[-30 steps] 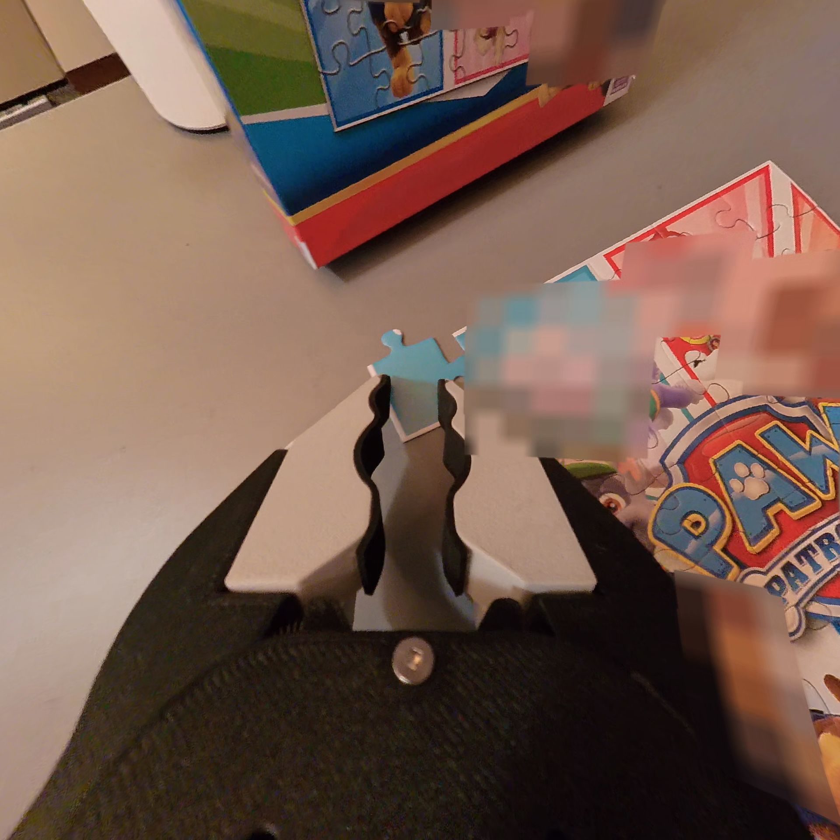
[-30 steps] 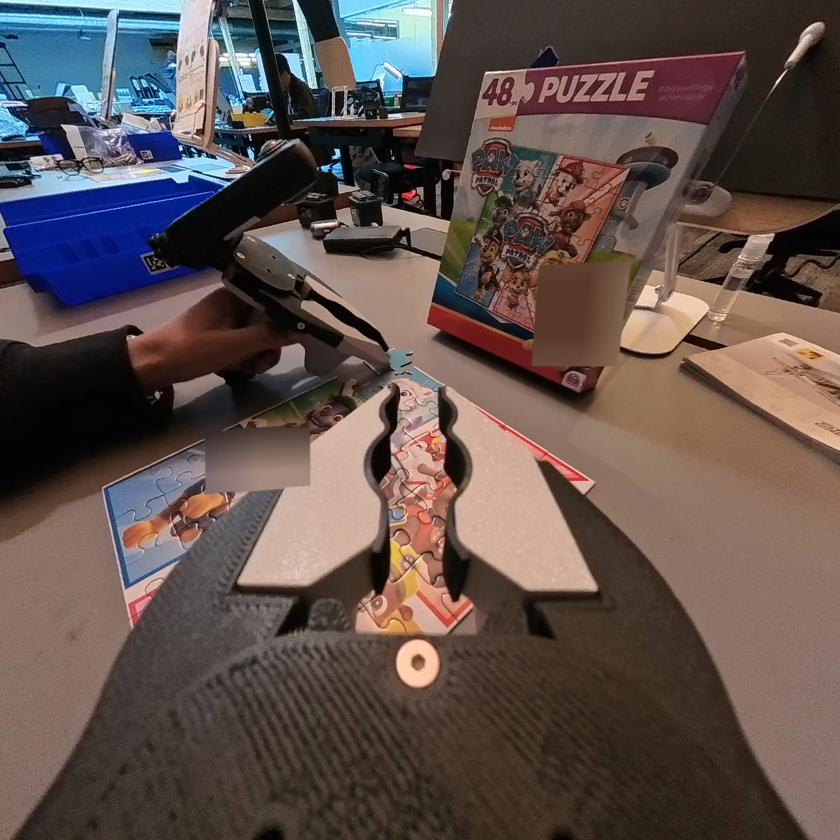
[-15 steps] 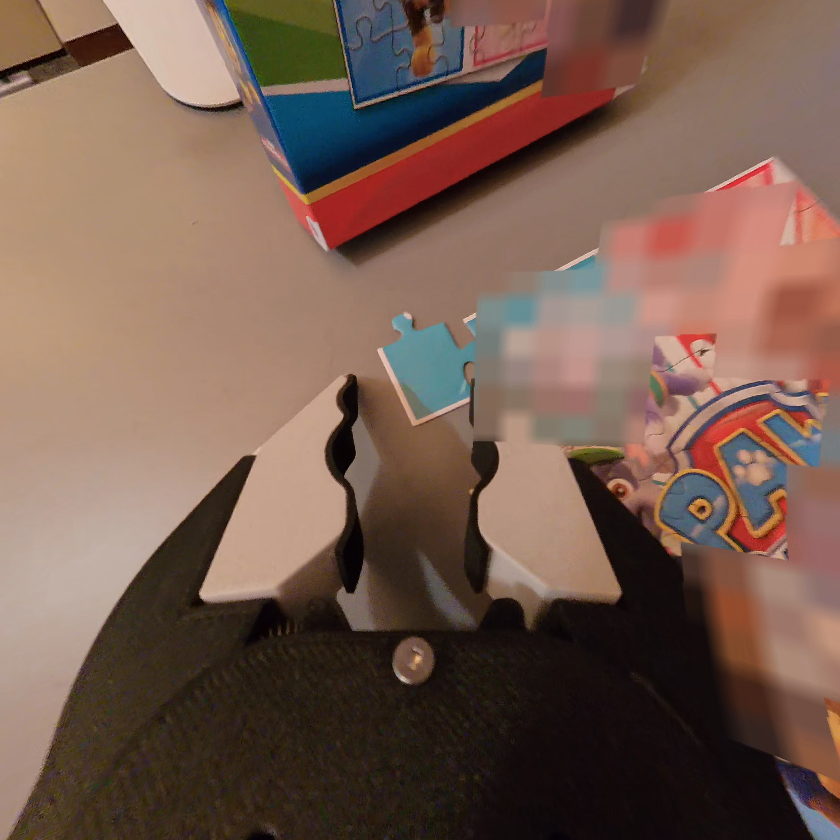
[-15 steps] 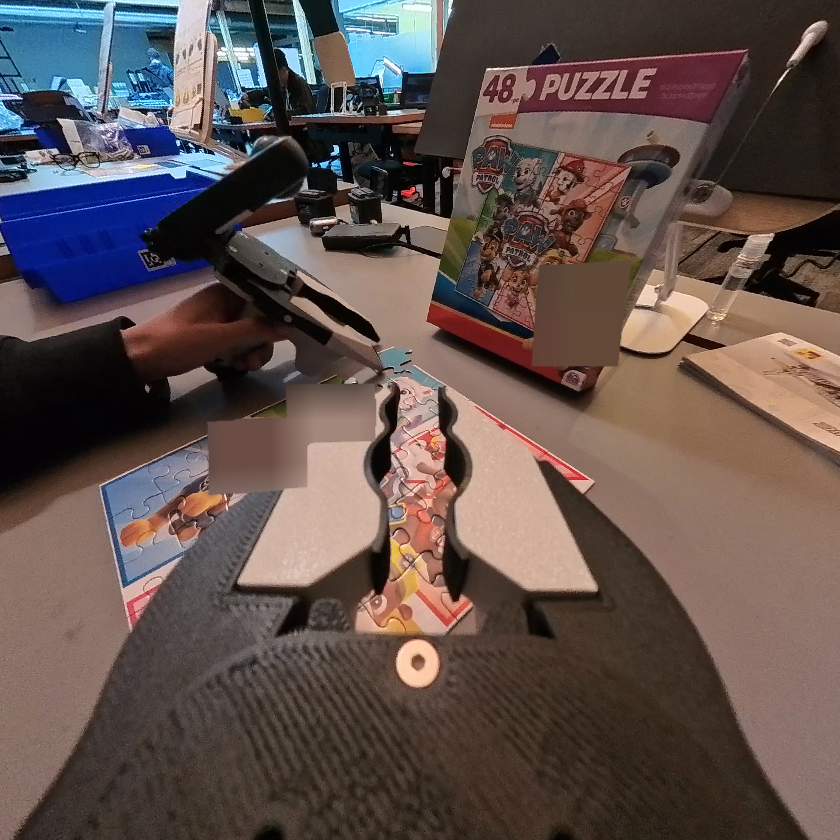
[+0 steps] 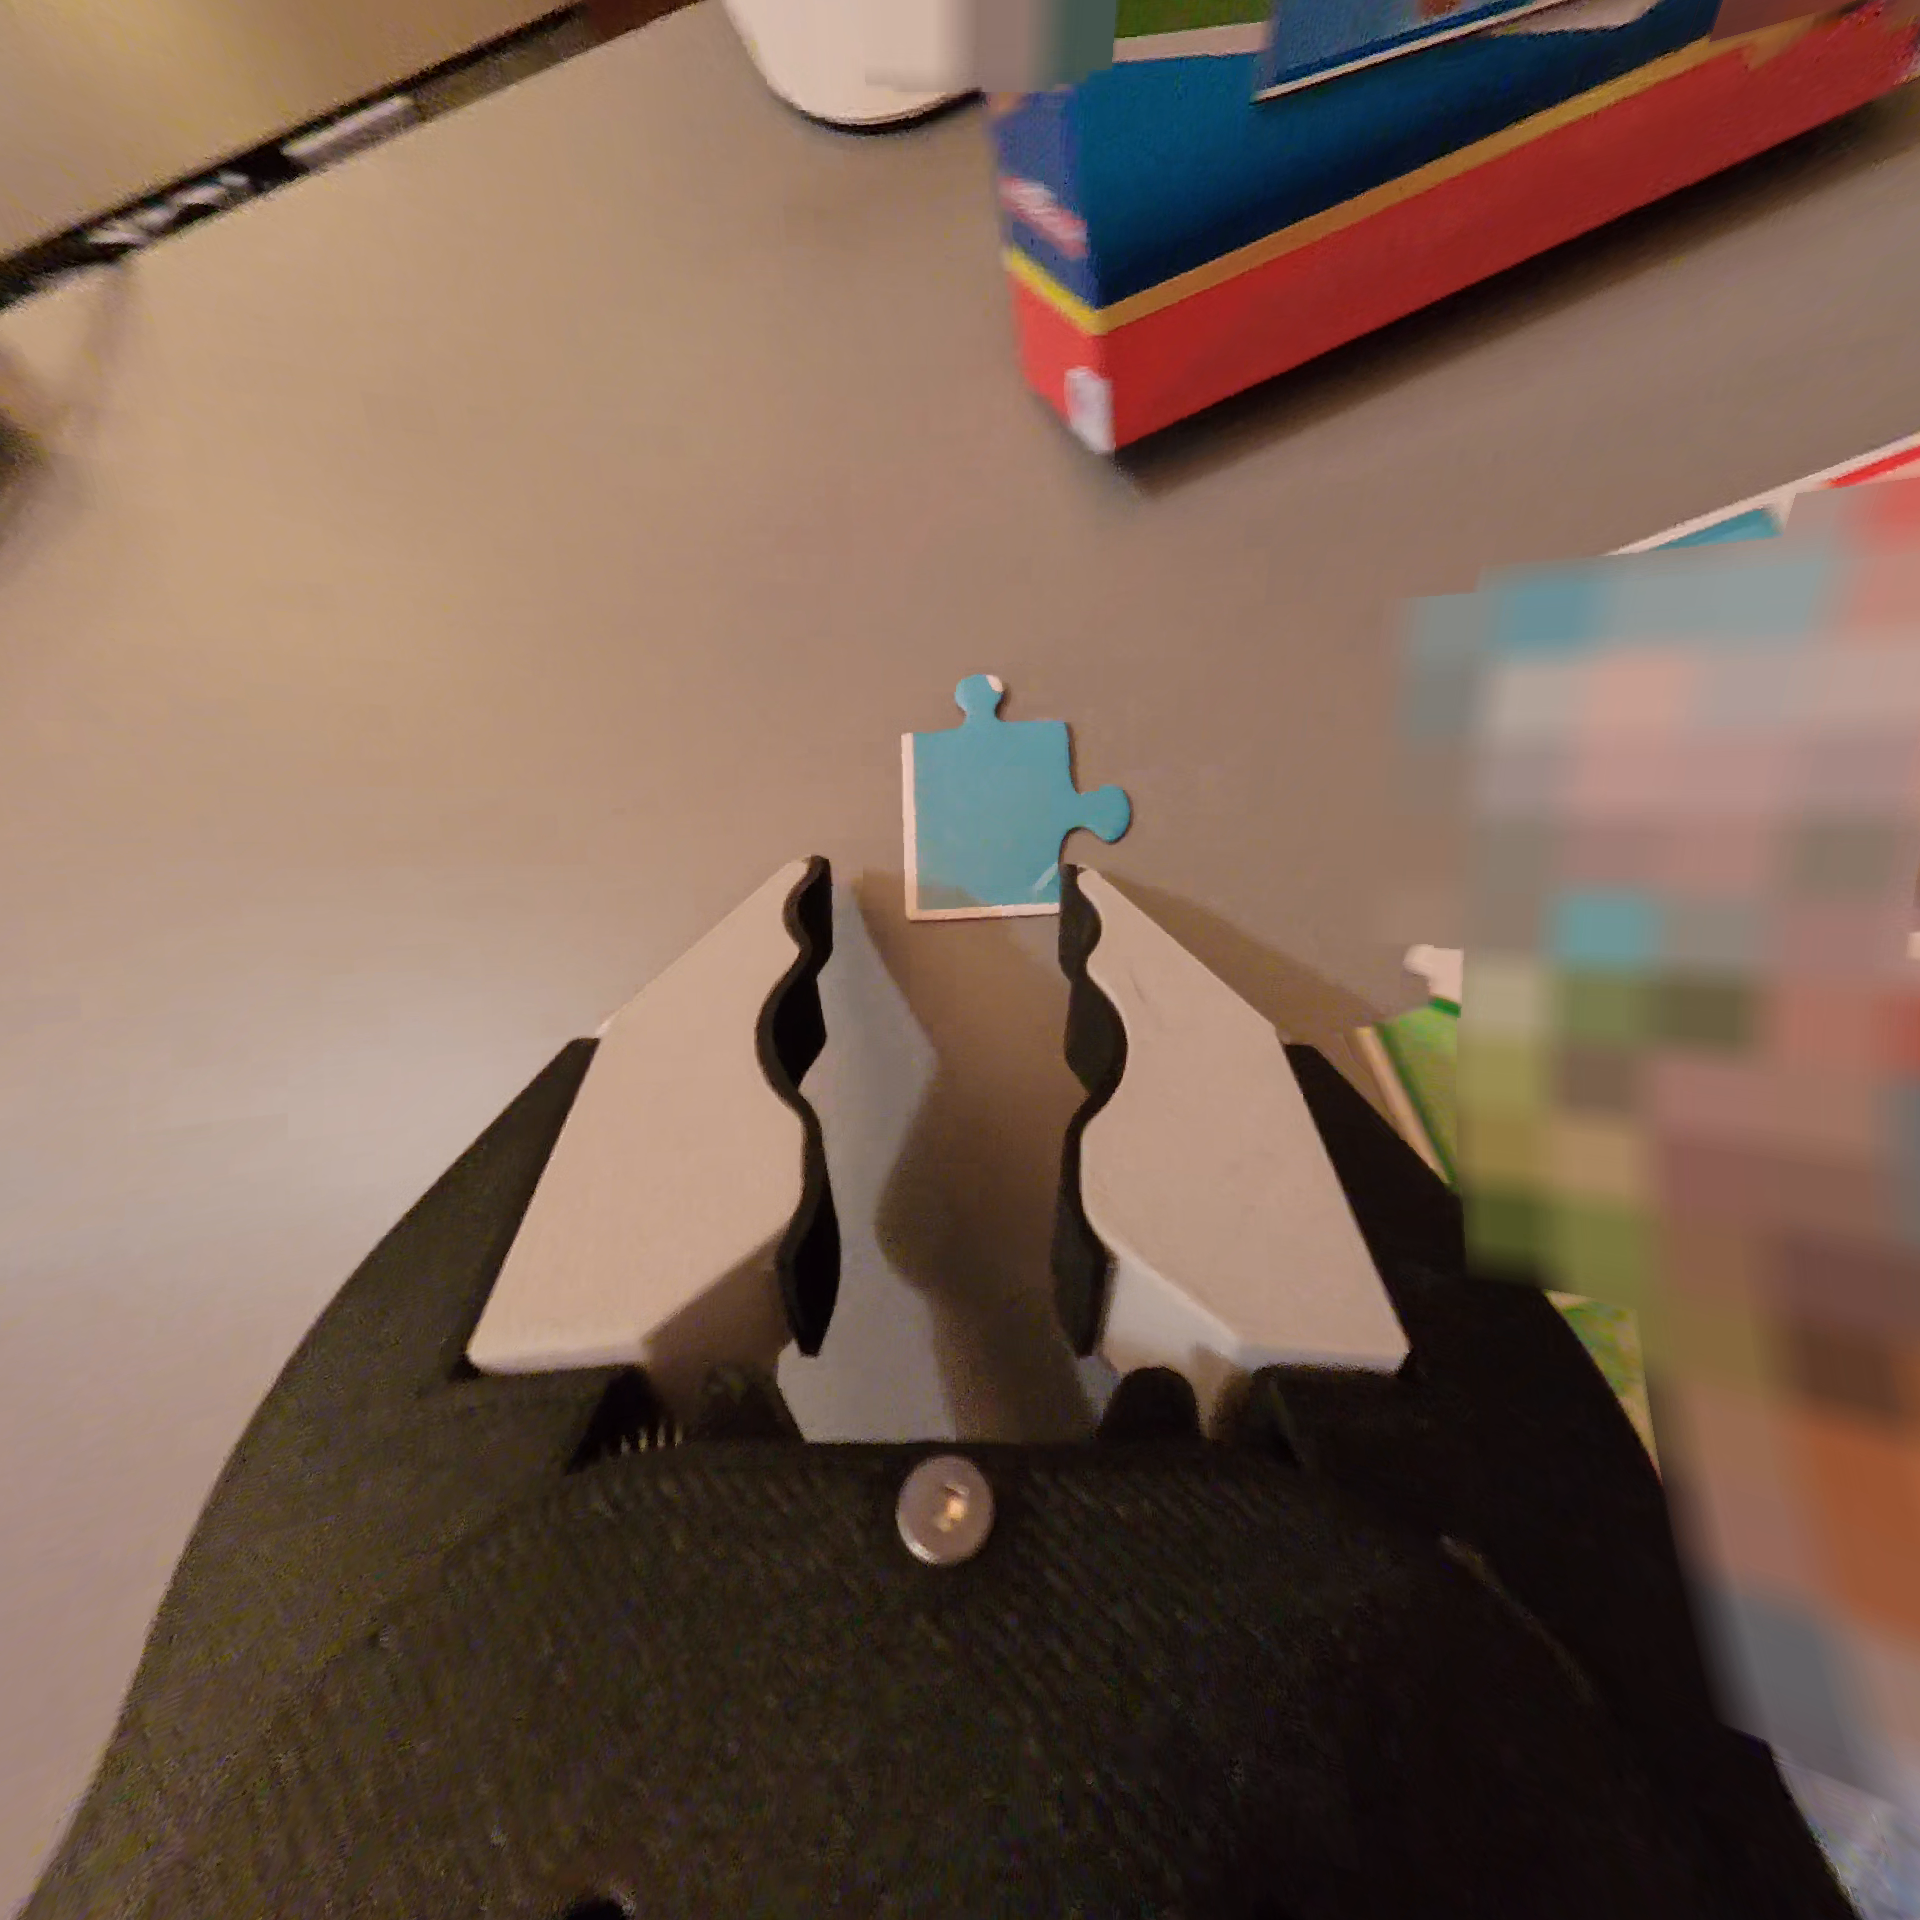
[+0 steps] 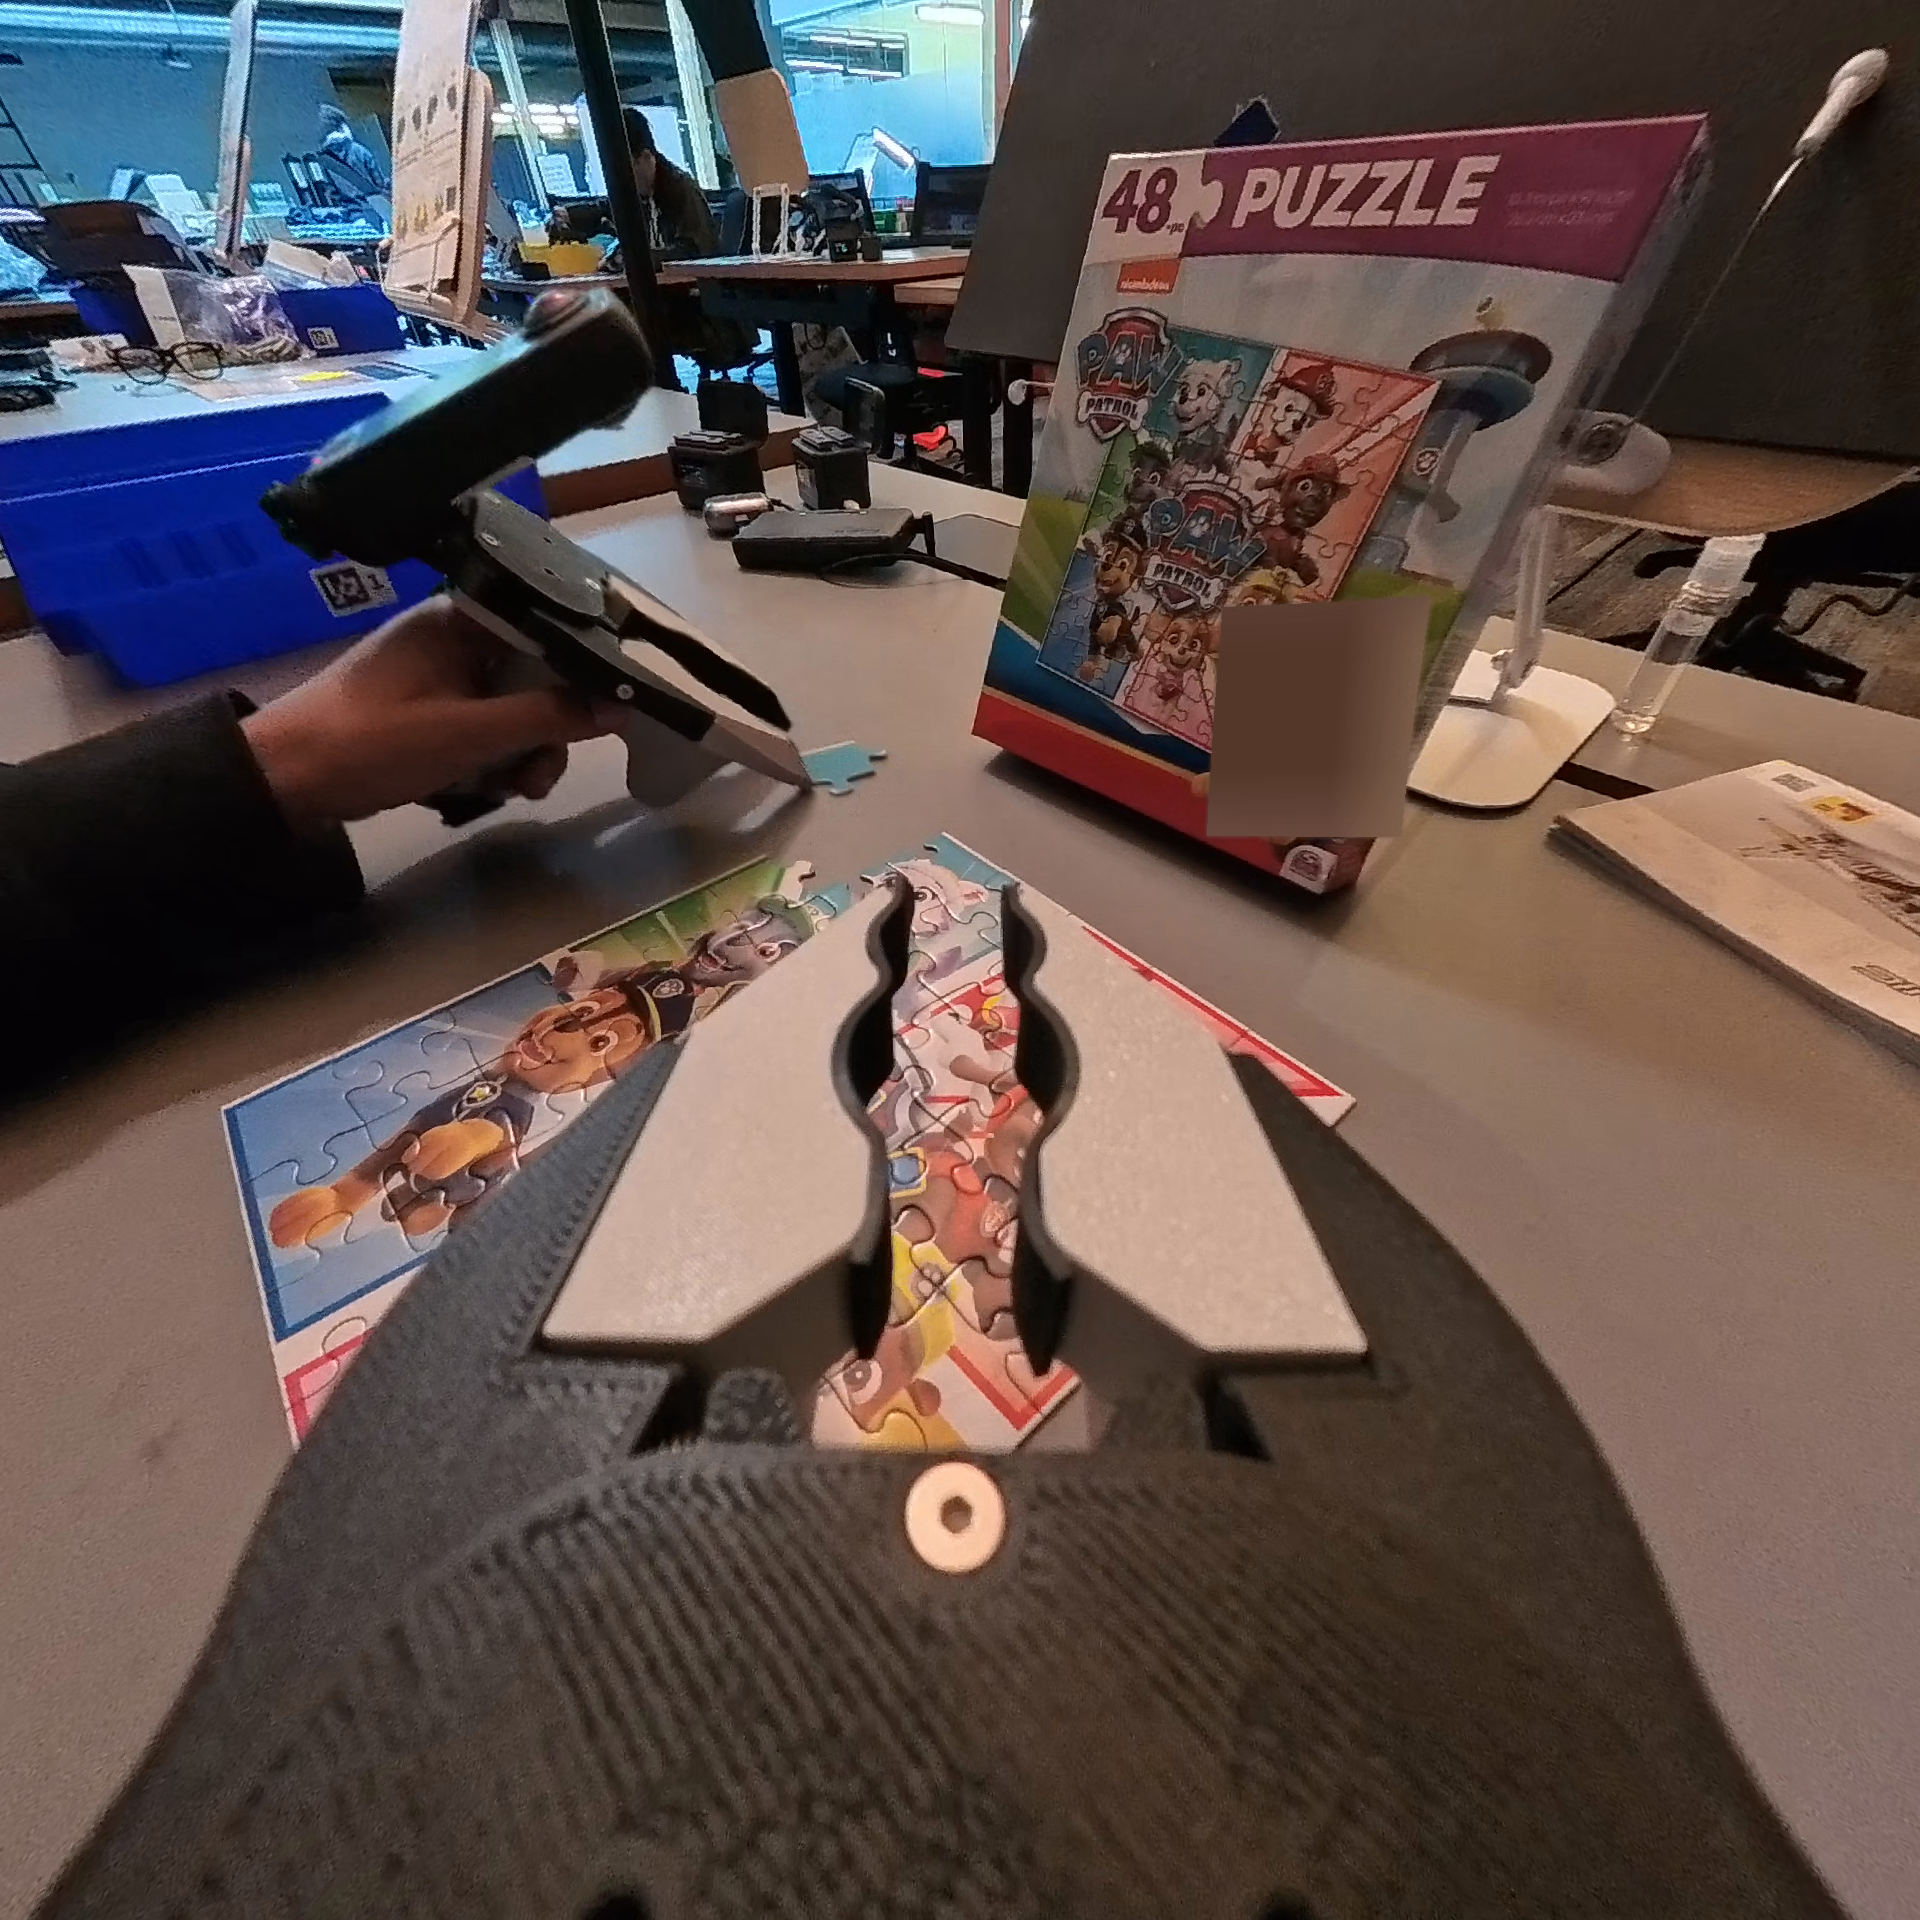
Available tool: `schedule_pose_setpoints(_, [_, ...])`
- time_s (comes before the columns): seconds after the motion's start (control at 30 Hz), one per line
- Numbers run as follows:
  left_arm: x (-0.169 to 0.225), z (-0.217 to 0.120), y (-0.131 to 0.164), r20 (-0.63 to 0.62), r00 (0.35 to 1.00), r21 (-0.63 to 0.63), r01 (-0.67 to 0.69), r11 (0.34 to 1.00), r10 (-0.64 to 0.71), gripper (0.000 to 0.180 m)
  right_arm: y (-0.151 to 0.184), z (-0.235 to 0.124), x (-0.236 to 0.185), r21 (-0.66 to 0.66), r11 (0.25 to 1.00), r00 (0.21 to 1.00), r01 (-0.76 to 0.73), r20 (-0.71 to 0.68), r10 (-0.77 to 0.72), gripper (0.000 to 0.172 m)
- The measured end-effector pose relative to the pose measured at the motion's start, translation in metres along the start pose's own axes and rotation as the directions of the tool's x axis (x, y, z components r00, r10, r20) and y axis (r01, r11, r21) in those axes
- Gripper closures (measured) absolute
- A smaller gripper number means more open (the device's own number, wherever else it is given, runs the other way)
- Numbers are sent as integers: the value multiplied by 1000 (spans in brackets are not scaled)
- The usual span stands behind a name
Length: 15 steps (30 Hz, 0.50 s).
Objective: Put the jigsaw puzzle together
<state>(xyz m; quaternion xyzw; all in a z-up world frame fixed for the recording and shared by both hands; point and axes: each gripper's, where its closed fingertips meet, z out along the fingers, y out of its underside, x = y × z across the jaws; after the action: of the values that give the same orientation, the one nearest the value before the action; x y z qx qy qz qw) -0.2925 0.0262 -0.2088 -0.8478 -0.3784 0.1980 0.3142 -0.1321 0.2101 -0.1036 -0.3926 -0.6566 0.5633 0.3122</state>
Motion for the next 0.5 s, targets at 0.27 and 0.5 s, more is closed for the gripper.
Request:
schedule_pose_setpoints(0.27, [-6, 3, 1, -91, 992, 17, 84, 996, -82, 131, 0, 1, -2, -2, 1000, 1000, 5, 3, -5, 155])
schedule_pose_setpoints(0.5, [-2, 3, 3, -136, 990, 2, 45, 999, -44, 151, -1, 0, -2, 2, 1000, 1000, 2, 4, -2, 156])
